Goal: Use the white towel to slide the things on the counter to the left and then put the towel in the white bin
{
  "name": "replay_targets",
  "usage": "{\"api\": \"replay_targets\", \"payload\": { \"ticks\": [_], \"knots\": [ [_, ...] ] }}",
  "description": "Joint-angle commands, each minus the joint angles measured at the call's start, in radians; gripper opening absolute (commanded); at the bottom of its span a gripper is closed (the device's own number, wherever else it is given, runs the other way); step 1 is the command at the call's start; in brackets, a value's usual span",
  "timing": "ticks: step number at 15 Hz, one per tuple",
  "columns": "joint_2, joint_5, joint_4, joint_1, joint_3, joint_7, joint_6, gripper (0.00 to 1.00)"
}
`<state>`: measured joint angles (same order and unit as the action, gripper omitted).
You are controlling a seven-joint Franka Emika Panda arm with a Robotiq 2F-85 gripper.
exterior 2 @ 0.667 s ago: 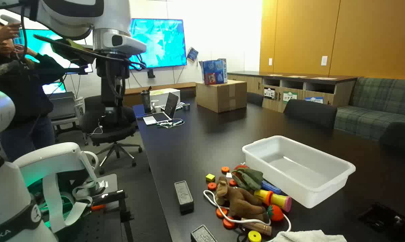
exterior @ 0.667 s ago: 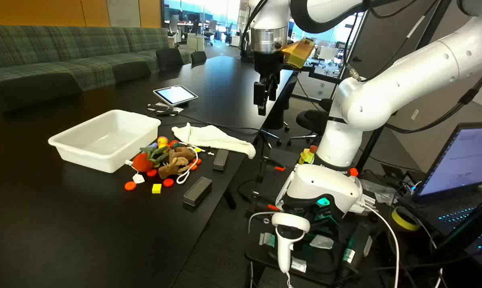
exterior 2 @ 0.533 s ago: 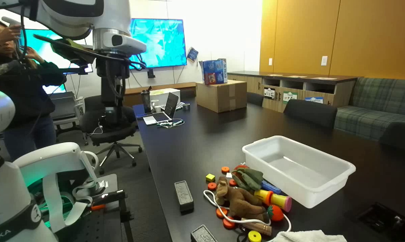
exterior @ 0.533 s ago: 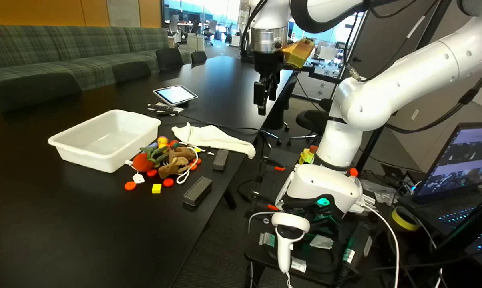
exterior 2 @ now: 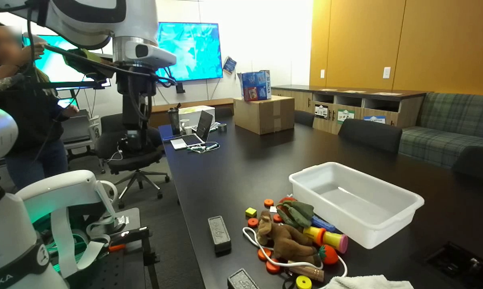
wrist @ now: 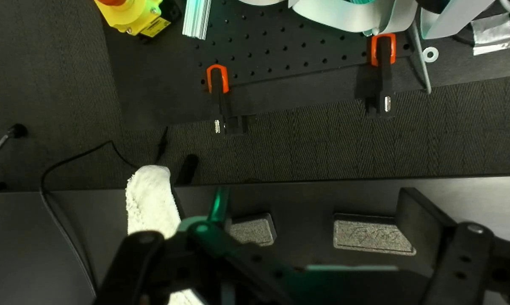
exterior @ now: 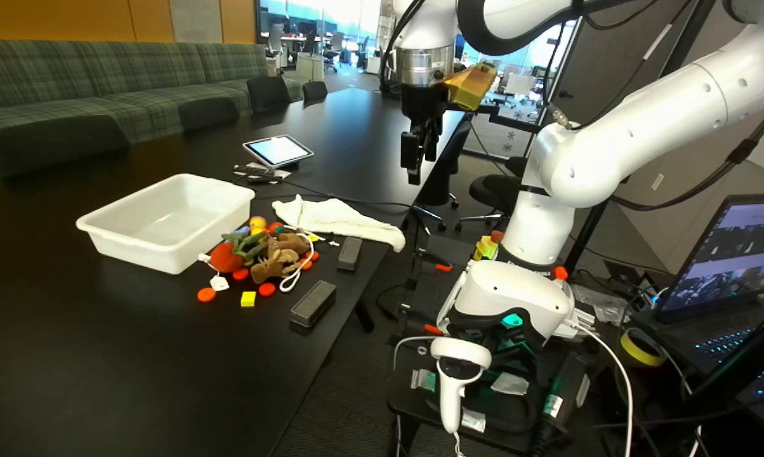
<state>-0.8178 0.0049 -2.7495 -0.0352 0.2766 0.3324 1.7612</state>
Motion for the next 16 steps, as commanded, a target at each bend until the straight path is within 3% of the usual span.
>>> {"api": "replay_targets", "payload": {
  "ticks": [1, 5, 11, 16],
  "knots": [
    [0.144, -0.086, 0.032, 0.038, -0.035, -0.035, 0.110, 1.00],
    [0.326, -0.257, 0.069, 0.105, -0.081, -0.053, 0.293, 1.00],
    [0.675, -0.561, 0.145, 0.236, -0.194, -0.032, 0.669, 1.00],
    [0.961, -0.652, 0.289, 0.243, -0.327, -0.051, 0.863, 1.00]
  ]
}}
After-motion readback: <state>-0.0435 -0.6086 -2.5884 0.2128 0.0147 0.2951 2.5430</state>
